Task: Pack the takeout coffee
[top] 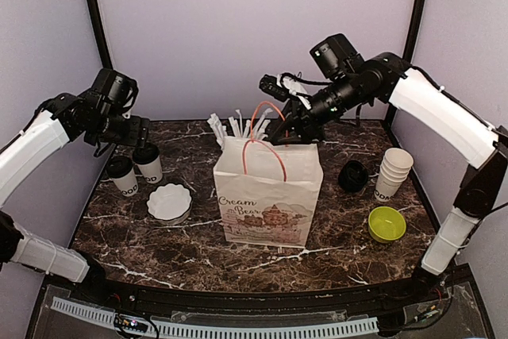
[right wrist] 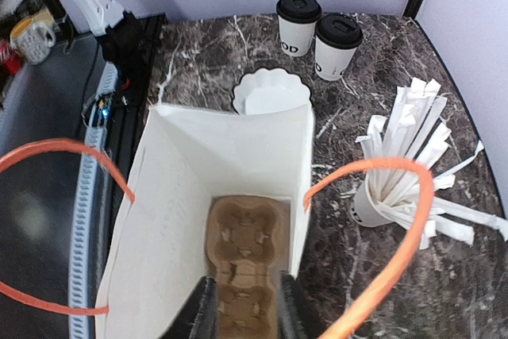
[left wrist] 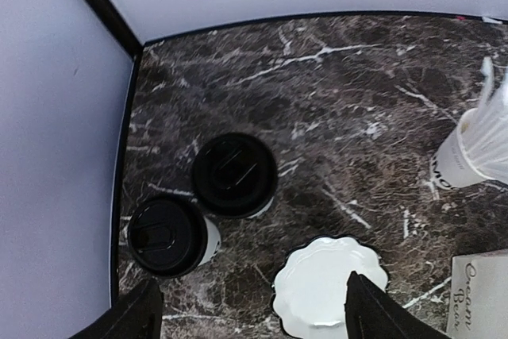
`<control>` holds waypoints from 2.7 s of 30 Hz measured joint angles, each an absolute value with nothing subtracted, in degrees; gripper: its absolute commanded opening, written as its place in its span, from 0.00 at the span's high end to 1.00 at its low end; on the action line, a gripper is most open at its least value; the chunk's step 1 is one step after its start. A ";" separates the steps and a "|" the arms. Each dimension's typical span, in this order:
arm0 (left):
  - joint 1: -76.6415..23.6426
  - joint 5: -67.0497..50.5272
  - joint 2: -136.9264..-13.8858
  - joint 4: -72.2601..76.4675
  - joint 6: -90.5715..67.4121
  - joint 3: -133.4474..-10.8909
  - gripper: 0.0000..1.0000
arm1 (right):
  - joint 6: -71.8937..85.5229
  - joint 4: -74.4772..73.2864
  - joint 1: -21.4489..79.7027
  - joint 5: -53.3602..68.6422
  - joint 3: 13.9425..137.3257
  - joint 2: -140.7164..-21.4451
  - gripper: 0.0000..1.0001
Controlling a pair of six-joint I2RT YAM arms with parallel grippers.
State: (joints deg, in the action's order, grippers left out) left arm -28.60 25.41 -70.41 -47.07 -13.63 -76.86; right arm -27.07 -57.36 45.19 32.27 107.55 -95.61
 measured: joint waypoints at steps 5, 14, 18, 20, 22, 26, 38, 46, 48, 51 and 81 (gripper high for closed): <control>-18.24 21.76 -74.56 -50.92 -14.22 -76.86 0.14 | -24.93 -56.49 43.88 29.80 109.10 -97.41 0.45; -7.05 15.14 -83.79 -53.89 -12.32 -81.67 0.10 | -23.40 -51.20 35.81 27.00 99.66 -83.57 0.30; -2.76 11.73 -87.35 -54.98 -10.85 -82.89 0.10 | -23.77 -47.29 31.09 27.79 90.50 -74.91 0.28; -0.97 9.78 -89.23 -56.05 -10.13 -83.74 0.10 | -23.92 -45.01 28.80 28.88 86.96 -73.56 0.27; 0.73 8.58 -90.94 -56.82 -9.41 -84.51 0.11 | -23.92 -43.38 27.33 29.36 84.73 -73.95 0.26; 2.68 6.44 -93.10 -57.76 -8.45 -85.08 0.15 | -23.90 -41.17 25.80 29.36 81.17 -75.99 0.26; 3.38 2.96 -97.12 -59.35 -7.60 -86.35 0.18 | -24.67 -38.52 25.80 31.40 76.60 -75.90 0.27; 3.38 2.90 -98.06 -60.34 -7.49 -87.29 0.18 | -25.02 -38.33 25.80 32.67 76.44 -75.90 0.27; 3.38 3.29 -98.39 -60.69 -7.51 -87.29 0.18 | -25.02 -38.30 25.80 32.95 76.42 -75.90 0.27; 3.38 4.14 -98.59 -61.45 -7.55 -87.29 0.18 | -25.08 -38.30 25.80 33.41 76.42 -75.90 0.27; 2.85 3.05 -101.08 -61.87 -7.70 -88.82 0.22 | -26.09 -38.24 25.80 34.74 75.72 -75.90 0.27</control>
